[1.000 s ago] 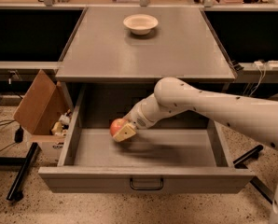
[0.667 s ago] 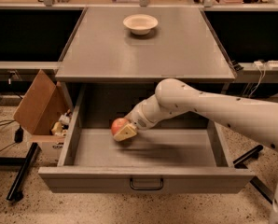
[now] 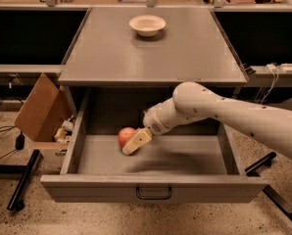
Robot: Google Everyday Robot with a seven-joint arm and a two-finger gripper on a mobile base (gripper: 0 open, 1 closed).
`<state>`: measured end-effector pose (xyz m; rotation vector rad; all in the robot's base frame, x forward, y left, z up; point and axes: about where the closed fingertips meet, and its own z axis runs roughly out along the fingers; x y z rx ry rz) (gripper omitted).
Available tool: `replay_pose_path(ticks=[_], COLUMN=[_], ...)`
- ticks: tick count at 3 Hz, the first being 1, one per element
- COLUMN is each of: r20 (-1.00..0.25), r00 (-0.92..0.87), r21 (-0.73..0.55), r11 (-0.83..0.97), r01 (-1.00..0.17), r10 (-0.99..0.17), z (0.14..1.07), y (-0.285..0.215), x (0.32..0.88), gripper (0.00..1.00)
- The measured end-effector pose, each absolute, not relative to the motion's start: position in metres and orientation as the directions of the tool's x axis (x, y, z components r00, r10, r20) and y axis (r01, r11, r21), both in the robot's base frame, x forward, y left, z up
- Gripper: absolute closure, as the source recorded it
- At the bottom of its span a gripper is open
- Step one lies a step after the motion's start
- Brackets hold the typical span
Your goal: Place apple into top drawer
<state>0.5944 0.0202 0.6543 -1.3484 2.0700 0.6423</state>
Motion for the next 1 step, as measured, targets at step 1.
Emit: replay_pose_path(ticks=[1], r20=[-0.723], r00=[-0.311], r21=[0.074], r11=[0.377], r01=[-0.923], r10=[-0.617], z=[0.6765], y=[-0.0016], x=[0.5912], gripper=[0.00])
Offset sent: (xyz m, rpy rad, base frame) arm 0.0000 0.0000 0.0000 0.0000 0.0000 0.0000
